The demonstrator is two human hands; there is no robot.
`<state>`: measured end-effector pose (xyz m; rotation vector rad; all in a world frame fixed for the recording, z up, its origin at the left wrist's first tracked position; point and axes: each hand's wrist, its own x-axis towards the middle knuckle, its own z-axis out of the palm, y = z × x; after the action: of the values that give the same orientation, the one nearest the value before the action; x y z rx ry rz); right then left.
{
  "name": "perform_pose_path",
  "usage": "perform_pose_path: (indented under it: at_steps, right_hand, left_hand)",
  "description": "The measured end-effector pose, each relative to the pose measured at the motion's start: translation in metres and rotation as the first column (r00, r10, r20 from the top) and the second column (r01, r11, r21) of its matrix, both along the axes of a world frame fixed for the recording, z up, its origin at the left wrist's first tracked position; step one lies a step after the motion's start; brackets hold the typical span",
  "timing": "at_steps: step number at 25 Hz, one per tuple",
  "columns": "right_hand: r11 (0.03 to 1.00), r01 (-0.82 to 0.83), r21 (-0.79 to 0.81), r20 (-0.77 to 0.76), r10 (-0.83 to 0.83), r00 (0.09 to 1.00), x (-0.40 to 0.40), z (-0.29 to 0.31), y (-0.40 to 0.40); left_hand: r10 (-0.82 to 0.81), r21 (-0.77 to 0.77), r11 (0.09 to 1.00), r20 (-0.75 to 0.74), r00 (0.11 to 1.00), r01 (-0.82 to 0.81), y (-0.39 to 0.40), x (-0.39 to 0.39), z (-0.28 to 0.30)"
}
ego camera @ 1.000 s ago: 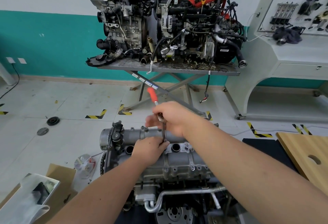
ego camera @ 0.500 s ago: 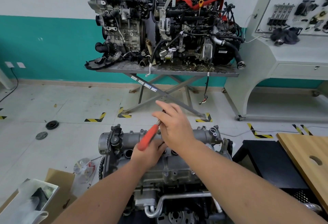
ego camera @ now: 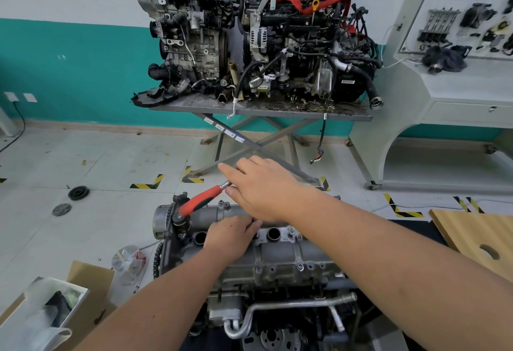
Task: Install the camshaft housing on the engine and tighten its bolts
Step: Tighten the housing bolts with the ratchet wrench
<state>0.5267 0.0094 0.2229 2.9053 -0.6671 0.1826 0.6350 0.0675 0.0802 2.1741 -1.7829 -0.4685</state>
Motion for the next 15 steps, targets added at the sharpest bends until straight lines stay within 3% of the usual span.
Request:
perform_pose_path:
  at_steps: [4,6,7,8,9,10,11,12,14,15]
  right_hand:
    - [0.995,0.062,0.076,-0.108,-0.053,0.993,0.014,0.016,0.004]
    - [0.924,0.235,0.300,-0.069,-0.225,0.972,0.022,0.019,0.007]
    - [0.795,0.294,0.530,-0.007,-0.343,0.939,0.023,0.019,0.007]
    - [0.548,0.257,0.796,0.054,-0.487,0.872,0.023,0.019,0.007]
    - [0.221,0.085,0.972,0.077,-0.635,0.769,0.022,0.017,0.008]
    - [-0.069,-0.175,0.982,0.062,-0.762,0.645,0.019,0.015,0.011]
    - [-0.226,-0.428,0.875,0.030,-0.857,0.514,0.015,0.012,0.012]
    - [-0.256,-0.612,0.748,0.005,-0.920,0.391,0.011,0.006,0.012]
    - [-0.138,-0.800,0.585,0.056,-0.976,0.209,0.005,-0.012,0.009]
    - [-0.057,-0.803,0.593,0.145,-0.974,0.176,0.002,-0.022,0.010]
  left_hand:
    - [0.000,0.019,1.000,0.002,1.000,0.000,0.001,0.000,0.002]
    - [0.000,0.004,1.000,0.012,1.000,0.000,0.003,-0.002,0.002]
    - [-0.002,-0.001,1.000,0.022,1.000,0.002,0.004,-0.003,0.003]
    - [-0.004,-0.005,1.000,0.031,1.000,0.004,0.004,-0.003,0.003]
    - [-0.007,-0.006,1.000,0.035,0.999,0.007,0.004,-0.002,0.003]
    - [-0.011,-0.007,1.000,0.036,0.999,0.011,0.003,-0.002,0.002]
    - [-0.013,-0.007,1.000,0.032,0.999,0.013,0.003,-0.001,0.002]
    - [-0.011,-0.005,1.000,0.024,1.000,0.011,0.002,-0.001,0.002]
    - [-0.002,-0.002,1.000,0.012,1.000,0.002,0.000,0.001,0.000]
    - [-0.001,0.001,1.000,0.012,1.000,0.001,-0.001,0.001,0.000]
